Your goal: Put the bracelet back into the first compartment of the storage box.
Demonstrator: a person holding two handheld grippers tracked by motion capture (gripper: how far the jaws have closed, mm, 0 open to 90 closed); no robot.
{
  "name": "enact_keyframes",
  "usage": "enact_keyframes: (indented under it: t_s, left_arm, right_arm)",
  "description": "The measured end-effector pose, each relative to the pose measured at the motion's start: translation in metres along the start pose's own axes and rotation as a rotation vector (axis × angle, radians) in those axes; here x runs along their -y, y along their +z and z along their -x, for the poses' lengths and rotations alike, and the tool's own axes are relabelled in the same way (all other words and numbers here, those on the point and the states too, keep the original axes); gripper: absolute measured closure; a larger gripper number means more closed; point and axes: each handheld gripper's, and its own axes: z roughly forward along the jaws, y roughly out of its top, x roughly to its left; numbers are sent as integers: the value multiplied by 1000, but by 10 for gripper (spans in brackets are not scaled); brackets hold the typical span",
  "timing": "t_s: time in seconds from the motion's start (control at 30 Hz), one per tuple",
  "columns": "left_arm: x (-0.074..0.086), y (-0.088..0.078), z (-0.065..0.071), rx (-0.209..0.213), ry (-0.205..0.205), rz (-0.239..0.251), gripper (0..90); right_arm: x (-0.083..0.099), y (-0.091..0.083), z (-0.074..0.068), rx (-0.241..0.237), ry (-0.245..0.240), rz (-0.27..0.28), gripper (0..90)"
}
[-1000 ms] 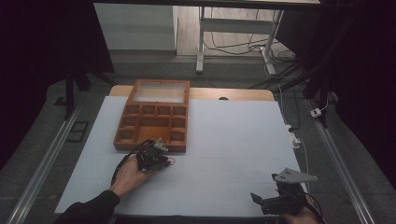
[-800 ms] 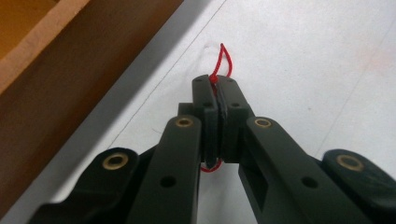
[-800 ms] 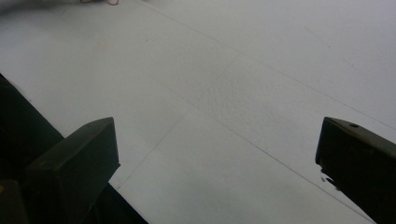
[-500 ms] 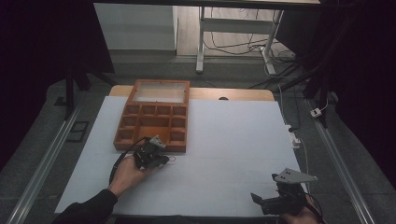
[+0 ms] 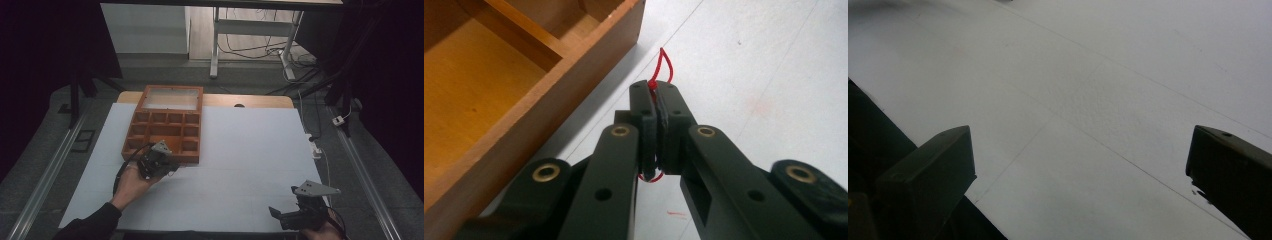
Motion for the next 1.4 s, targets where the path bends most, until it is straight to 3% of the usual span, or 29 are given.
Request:
enact_keyframes:
  t_s: [0.7,1.17,1.4]
  left_arm:
    - [15,-43,-27,-105,-99,90,866]
    - [36,-62,-56,-214,-203,100,863]
    - [48,-68,-73,-243,-270,108,863]
  right_arm:
    - [0,0,0,-3,3,0,0]
    - [0,0,0,-3,3,0,0]
    - [0,0,0,-4,3,0,0]
